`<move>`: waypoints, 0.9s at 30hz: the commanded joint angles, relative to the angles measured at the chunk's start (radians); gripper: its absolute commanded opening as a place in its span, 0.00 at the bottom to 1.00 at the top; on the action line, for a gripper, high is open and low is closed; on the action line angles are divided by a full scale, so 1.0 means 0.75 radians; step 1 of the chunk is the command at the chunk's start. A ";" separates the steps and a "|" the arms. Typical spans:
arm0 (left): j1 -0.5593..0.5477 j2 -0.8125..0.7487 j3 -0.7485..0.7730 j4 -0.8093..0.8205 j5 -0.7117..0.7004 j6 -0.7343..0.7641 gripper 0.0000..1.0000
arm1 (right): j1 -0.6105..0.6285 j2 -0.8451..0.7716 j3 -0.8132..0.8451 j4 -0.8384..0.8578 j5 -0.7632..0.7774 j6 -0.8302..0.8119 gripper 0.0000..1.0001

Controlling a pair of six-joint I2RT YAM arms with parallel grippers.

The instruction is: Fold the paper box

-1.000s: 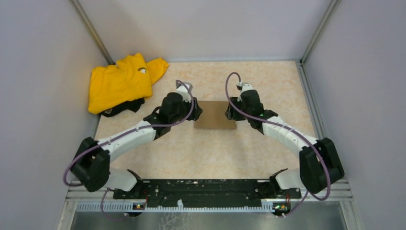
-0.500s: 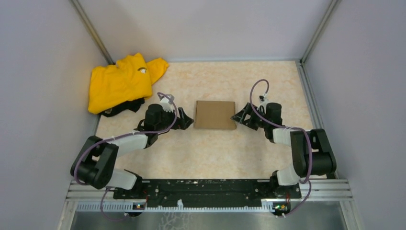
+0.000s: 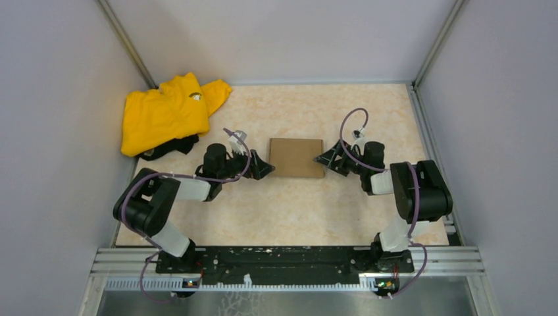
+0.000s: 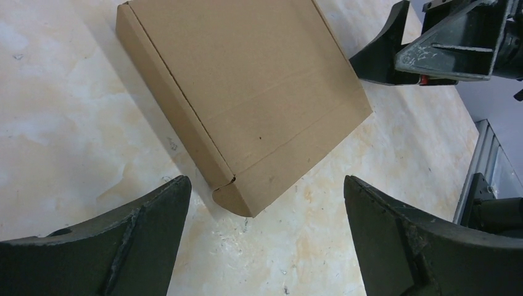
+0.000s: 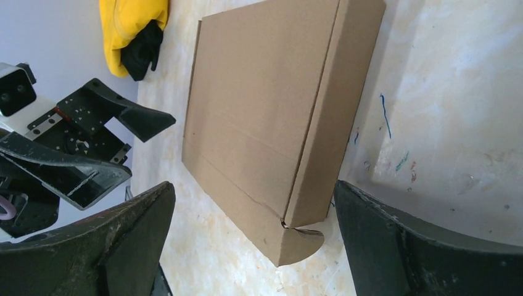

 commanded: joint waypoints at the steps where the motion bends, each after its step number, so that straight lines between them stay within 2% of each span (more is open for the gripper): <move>1: 0.011 0.034 0.030 0.126 0.071 -0.011 0.99 | -0.004 0.032 0.052 0.105 -0.045 0.010 0.99; 27: 0.011 0.184 0.071 0.210 0.187 -0.084 0.99 | 0.004 0.051 0.082 0.120 -0.082 0.031 0.99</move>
